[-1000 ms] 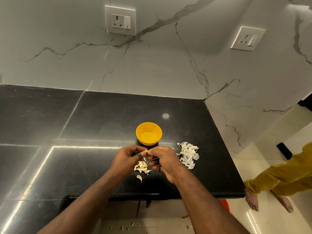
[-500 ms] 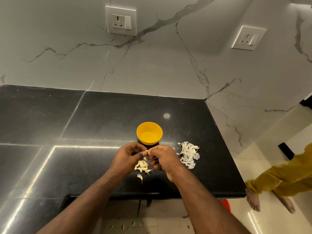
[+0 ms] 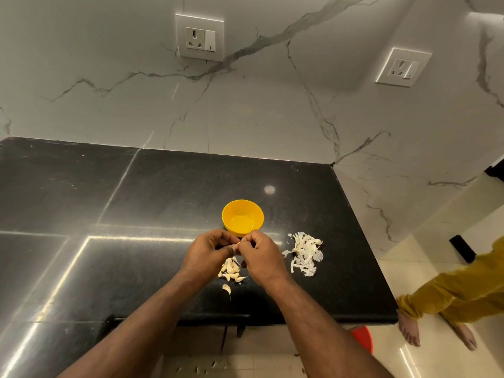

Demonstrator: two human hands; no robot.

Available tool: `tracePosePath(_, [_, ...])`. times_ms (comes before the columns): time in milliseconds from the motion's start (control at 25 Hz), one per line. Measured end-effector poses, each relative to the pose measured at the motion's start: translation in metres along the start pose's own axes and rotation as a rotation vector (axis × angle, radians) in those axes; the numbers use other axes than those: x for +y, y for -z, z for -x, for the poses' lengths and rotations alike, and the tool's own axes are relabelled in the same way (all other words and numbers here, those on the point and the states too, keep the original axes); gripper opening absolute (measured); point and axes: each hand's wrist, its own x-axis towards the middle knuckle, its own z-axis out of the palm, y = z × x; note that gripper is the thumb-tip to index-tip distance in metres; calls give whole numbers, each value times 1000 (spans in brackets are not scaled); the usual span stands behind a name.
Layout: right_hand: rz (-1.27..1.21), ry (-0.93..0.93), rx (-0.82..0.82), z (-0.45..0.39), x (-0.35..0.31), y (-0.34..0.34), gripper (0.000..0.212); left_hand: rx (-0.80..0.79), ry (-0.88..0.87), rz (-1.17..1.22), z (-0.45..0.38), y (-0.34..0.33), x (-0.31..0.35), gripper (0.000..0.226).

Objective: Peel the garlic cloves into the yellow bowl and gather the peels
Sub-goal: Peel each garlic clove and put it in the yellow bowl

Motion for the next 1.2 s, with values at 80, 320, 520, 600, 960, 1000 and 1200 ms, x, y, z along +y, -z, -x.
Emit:
tracePosePath(80, [-6,-6,7,0,-2,-1,17,-11,14,22,0,1,2,12])
tracePosePath(320, [-312,-147,-90,0,-2,10,18,-17,105,148,2,5,-1,5])
tracePosePath(520, [-311,-112,-147,-2,9,11,14,-31,172,191,4,6,-2,7])
tracePosePath(600, [-302,-116,-158,-2,10,10,16,-39,179,205,4,4,0,6])
tracePosePath(960, [-108,-214,-116,5,29,9,15,-14,231,384,8,1,-1,6])
tracePosePath(1000, [-82,-218,-73,3,33,14,15,-10,253,395,8,-1,-2,7])
tracePosePath(1200, [71,-183,182,-12,54,55,16,-39,320,410,9,-23,-6,12])
